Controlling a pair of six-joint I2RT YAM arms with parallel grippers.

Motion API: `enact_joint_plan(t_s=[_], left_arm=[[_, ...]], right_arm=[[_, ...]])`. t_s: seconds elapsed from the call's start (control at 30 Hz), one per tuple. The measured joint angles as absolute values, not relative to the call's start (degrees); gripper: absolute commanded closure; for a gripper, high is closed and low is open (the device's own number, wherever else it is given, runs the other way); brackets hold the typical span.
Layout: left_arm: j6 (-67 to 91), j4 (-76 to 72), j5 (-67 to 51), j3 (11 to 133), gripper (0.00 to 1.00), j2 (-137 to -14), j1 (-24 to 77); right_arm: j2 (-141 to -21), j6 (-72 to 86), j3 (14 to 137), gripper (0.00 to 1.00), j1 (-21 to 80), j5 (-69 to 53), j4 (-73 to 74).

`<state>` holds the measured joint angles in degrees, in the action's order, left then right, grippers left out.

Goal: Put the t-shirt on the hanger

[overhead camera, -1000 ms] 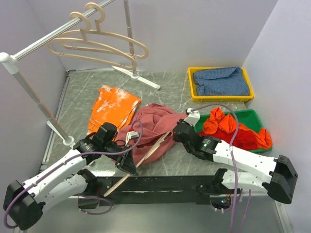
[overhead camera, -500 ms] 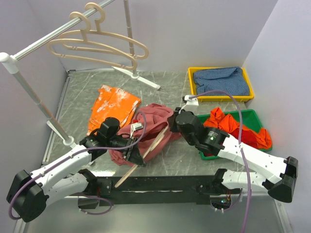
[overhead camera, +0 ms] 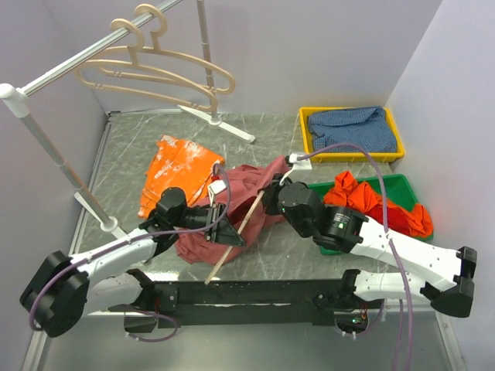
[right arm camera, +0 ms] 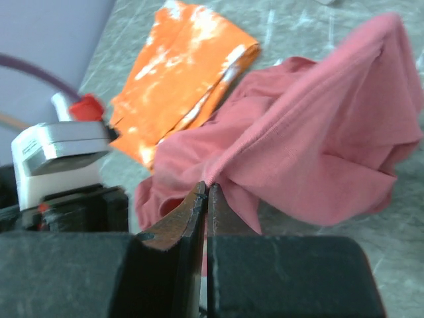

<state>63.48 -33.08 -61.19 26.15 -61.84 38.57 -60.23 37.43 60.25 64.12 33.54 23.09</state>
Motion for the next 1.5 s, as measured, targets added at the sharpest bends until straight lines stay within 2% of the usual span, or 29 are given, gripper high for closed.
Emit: enact_joint_plan(t_s=[0.1, 0.13, 0.27, 0.3, 0.37, 0.4, 0.47, 0.5, 0.53, 0.77, 1.03, 1.3, 1.5], left_arm=[[66.5, -38.24, -59.33, 25.02, 0.99, -65.8, 38.57], [67.33, -40.16, -58.76, 24.56, 0.99, -67.2, 38.59], [69.69, -46.59, -58.24, 24.34, 0.99, -72.16, 38.72], [70.06, -48.05, -58.06, 24.34, 0.99, -73.03, 38.74], [70.39, -50.33, -57.74, 24.34, 0.99, -74.35, 38.74], [70.5, -50.92, -57.65, 24.36, 0.99, -74.76, 38.74], [70.72, -52.1, -57.56, 24.73, 0.99, -75.9, 38.74], [70.78, -52.53, -57.54, 24.97, 0.99, -76.47, 38.74], [70.85, -52.73, -57.54, 25.26, 0.99, -76.9, 38.74], [70.78, -51.99, -57.82, 28.75, 0.99, -79.46, 38.79], [81.06, -62.43, -60.36, 30.02, 0.99, -86.65, 38.24], [97.76, -69.76, -61.82, 30.02, 0.99, -91.15, 37.95], [96.68, -66.76, -62.08, 30.35, 0.99, -88.62, 37.95]], right_arm=[[-58.19, 37.39, 53.47, 0.89, 58.02, 28.69, 16.88], [-57.43, 37.34, 50.98, 1.0, 55.79, 26.72, 15.03], [-56.51, 36.95, 43.83, 0.99, 50.96, 21.78, 10.68], [-56.58, 36.93, 43.27, 0.91, 50.7, 20.93, 10.31], [-56.6, 36.99, 43.0, 0.82, 50.35, 19.79, 9.65], [-56.51, 36.93, 43.0, 0.61, 50.22, 19.68, 9.15], [-55.99, 37.12, 42.98, 0.59, 50.19, 19.68, 8.86], [-55.59, 36.99, 42.98, 0.46, 50.15, 19.88, 8.95], [-54.87, 36.84, 42.94, 0.39, 50.04, 20.14, 9.02], [-45.93, 36.29, 40.05, 0.35, 49.17, 21.43, 8.25], [-33.63, 28.93, 24.53, 0.33, 49.12, 12.97, -5.5], [-41.45, 19.51, 25.02, 0.33, 49.12, 7.46, -18.0], [-47.44, 15.07, 26.98, 0.33, 49.15, 5.74, -21.02]])
